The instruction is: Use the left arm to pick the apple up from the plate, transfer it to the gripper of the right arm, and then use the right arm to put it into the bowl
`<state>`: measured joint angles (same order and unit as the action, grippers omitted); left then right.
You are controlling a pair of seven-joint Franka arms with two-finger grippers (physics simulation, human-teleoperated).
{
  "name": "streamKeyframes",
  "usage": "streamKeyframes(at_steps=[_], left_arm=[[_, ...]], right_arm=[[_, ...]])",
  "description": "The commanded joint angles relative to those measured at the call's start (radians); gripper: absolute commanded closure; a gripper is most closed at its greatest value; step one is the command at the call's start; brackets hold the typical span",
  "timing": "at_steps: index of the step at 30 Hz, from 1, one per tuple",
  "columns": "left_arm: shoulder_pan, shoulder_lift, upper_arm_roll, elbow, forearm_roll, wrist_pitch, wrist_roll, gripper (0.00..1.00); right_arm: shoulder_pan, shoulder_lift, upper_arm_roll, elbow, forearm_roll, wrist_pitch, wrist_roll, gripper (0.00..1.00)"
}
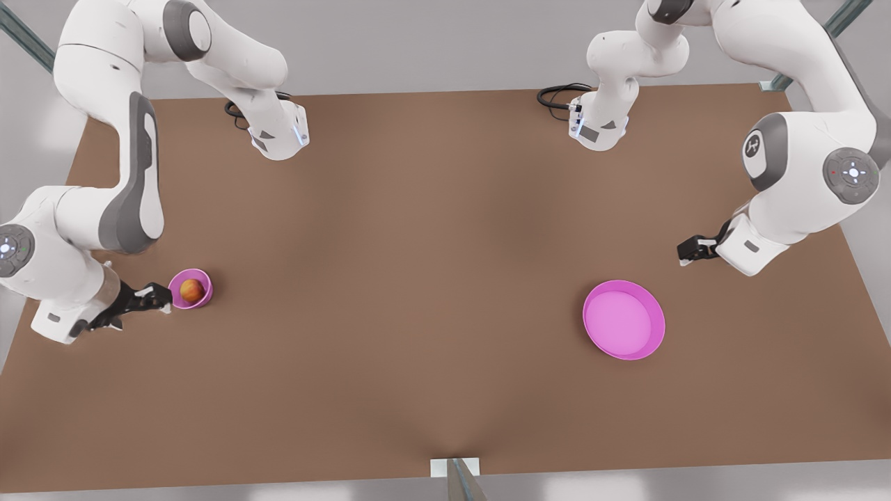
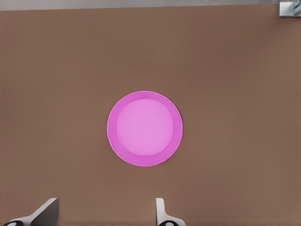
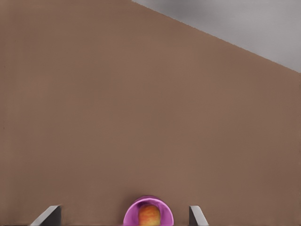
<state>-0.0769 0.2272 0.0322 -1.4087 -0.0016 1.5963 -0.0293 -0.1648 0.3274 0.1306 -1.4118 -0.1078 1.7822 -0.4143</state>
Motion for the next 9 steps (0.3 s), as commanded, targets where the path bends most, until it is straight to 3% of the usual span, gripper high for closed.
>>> streamKeyframes(at_steps=[1,2,3,5,9], left_arm=[[0.000,0.003,0.000,0.000,0.003,0.001,-0.092,0.00],[0.000,0.004,0.000,0.002,0.003,-0.001,-0.089,0.00],[0.000,0.004,0.000,0.002,0.003,-0.001,-0.086,0.00],[0.000,0.006,0.000,0.002,0.000,-0.003,-0.086,0.00],[-0.004,0.006,-0.003,0.002,0.000,-0.006,-0.081,0.00]], right_arm=[[0.005,-0.047,0.053,0.014,-0.012,-0.184,0.235,0.00],[0.007,-0.085,0.075,0.008,-0.009,-0.230,0.272,0.00],[0.037,-0.132,0.038,0.001,-0.006,-0.241,0.270,0.00],[0.271,-0.202,-0.181,-0.053,0.002,-0.236,0.304,0.00],[0.258,-0.136,-0.187,0.004,0.082,-0.265,0.304,0.00]])
